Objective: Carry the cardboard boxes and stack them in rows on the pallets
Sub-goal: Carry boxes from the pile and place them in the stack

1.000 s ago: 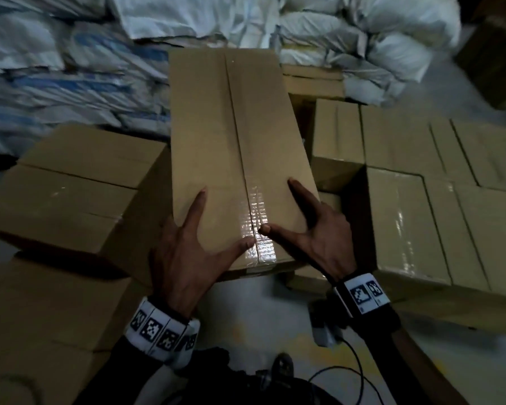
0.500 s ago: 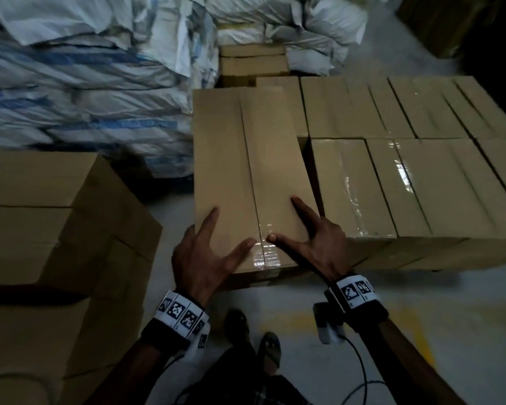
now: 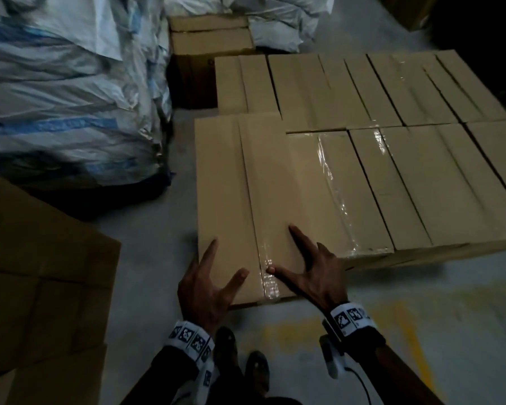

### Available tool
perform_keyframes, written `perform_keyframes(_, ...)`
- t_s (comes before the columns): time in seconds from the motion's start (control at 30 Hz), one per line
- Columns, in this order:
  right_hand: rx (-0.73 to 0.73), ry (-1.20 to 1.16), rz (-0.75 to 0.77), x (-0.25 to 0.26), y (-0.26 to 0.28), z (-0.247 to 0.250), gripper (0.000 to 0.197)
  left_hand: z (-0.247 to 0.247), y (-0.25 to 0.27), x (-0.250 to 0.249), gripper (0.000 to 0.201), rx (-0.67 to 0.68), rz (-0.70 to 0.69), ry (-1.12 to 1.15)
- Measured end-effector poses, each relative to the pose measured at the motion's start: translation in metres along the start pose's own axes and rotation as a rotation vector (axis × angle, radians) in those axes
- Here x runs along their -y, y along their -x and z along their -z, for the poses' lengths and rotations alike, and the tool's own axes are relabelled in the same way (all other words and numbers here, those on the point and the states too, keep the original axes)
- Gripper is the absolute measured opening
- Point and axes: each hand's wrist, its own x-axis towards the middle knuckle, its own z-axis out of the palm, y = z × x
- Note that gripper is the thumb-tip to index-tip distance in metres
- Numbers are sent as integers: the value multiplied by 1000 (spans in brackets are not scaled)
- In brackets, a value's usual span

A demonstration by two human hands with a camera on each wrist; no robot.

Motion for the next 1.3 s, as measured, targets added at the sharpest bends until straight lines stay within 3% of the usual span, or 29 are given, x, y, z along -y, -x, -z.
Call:
perform_keyframes(0.23,5,-34,-23,-73,-49,-72,110,-99,-35,53,102,-7,-47,-2)
perform_keyframes(0.43,-17,159,45,-122,-89,-106,107,-163,-55,75,98,-21,-48,1)
perform_keyframes(0.53,-26,203,63,-134,-93,-120,97,-180,-69,83,94,-28,-54,-46)
perform_keyframes(0.77,-90,65,58,-140,-77,-146,72,-198,-70,93,90,-13,-11,-90)
perform_keyframes(0.93,-173,81,215,-148,-71,-143,50,-204,-64,87,93,44,4,-123)
perform_keyframes(1.1,-74,186,250,-175,-84,-132,84,-204,-67,89,95,71,81,-59)
perform_keyframes(1.3,71,278,370,-203,-95,-113,114,-211,-75,101,98,-18,236,486)
